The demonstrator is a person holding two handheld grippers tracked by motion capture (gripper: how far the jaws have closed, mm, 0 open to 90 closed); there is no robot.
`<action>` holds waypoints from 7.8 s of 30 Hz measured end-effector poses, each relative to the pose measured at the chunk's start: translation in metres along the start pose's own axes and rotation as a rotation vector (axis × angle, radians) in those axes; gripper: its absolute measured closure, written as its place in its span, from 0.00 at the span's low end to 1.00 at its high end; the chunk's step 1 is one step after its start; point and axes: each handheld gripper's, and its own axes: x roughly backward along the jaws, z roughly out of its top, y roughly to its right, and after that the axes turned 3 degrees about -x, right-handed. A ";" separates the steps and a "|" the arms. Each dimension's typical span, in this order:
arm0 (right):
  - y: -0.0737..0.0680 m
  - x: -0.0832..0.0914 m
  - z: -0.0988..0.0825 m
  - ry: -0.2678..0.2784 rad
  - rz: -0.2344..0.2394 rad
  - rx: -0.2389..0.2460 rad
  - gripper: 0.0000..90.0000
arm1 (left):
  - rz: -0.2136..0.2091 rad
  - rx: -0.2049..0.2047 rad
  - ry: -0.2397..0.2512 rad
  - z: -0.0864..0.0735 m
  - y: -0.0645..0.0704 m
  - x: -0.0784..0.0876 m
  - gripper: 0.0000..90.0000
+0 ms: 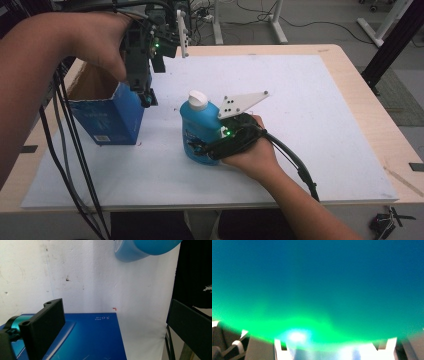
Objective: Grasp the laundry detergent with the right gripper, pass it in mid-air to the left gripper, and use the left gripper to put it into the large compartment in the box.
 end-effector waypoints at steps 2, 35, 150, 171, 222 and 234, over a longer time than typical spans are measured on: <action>0.000 0.000 0.000 0.000 0.003 0.001 0.39 | 0.000 0.001 0.001 0.000 0.000 0.000 0.02; 0.000 0.013 0.007 0.070 0.004 0.058 0.51 | -0.002 -0.014 0.013 0.010 0.008 0.005 0.02; 0.011 0.016 0.076 -0.004 0.215 0.146 0.51 | 0.017 -0.031 -0.029 0.072 0.037 0.021 0.42; 0.018 0.041 0.066 -0.074 0.167 0.121 0.14 | 0.008 -0.005 -0.060 0.070 0.037 0.022 0.42; 0.043 0.153 0.080 -0.534 -0.043 0.254 0.01 | 0.097 1.284 0.033 -0.104 -0.010 0.146 0.42; 0.043 0.149 0.077 -0.539 -0.053 0.245 0.01 | 0.089 1.214 0.000 -0.122 -0.026 0.113 0.42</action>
